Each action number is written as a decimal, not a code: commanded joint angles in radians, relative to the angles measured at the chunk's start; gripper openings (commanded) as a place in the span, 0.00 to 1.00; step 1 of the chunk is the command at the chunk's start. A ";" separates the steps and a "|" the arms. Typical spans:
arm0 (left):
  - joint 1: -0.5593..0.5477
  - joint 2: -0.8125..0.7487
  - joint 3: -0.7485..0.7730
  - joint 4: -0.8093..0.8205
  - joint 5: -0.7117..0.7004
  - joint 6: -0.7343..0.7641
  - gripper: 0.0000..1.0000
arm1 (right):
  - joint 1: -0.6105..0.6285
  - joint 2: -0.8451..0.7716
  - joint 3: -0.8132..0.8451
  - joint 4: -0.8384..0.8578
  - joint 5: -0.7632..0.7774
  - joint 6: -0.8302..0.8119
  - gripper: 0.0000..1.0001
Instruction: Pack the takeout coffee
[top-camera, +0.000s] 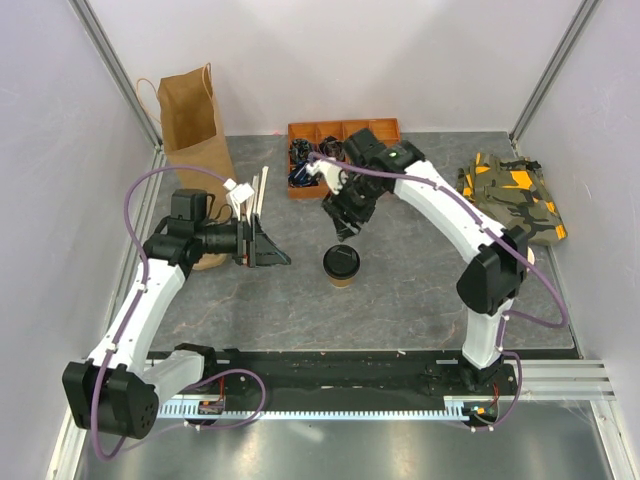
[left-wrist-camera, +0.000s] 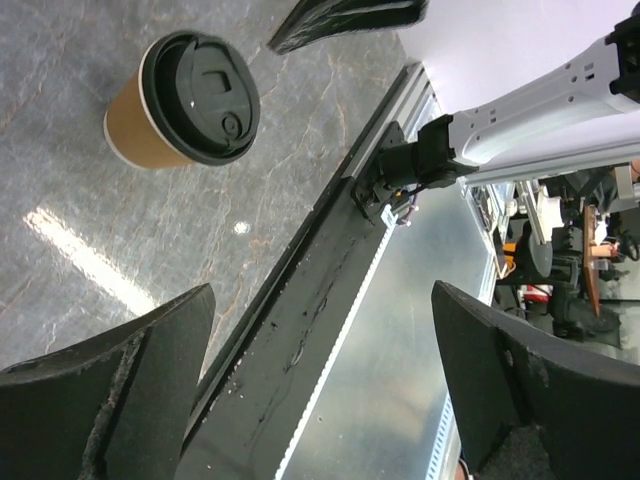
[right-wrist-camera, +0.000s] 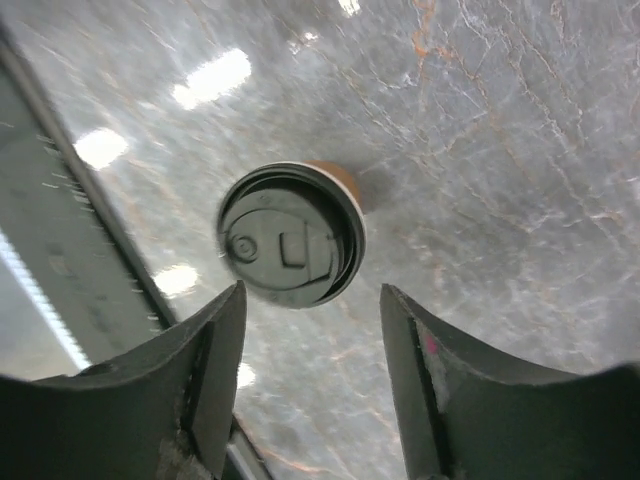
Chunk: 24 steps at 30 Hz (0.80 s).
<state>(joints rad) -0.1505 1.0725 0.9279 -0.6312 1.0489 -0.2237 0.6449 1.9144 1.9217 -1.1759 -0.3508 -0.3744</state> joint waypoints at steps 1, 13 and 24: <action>-0.011 -0.026 -0.017 0.145 0.037 -0.065 0.92 | -0.088 -0.104 -0.036 0.007 -0.245 0.060 0.61; -0.254 0.053 -0.162 0.599 -0.030 -0.312 0.50 | -0.202 -0.167 -0.507 0.521 -0.741 0.484 0.23; -0.287 0.132 -0.170 0.689 -0.059 -0.365 0.40 | -0.208 -0.111 -0.679 0.664 -0.711 0.548 0.15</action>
<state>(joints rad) -0.4301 1.1999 0.7597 -0.0185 1.0153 -0.5472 0.4458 1.7683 1.2835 -0.5980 -1.0218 0.1543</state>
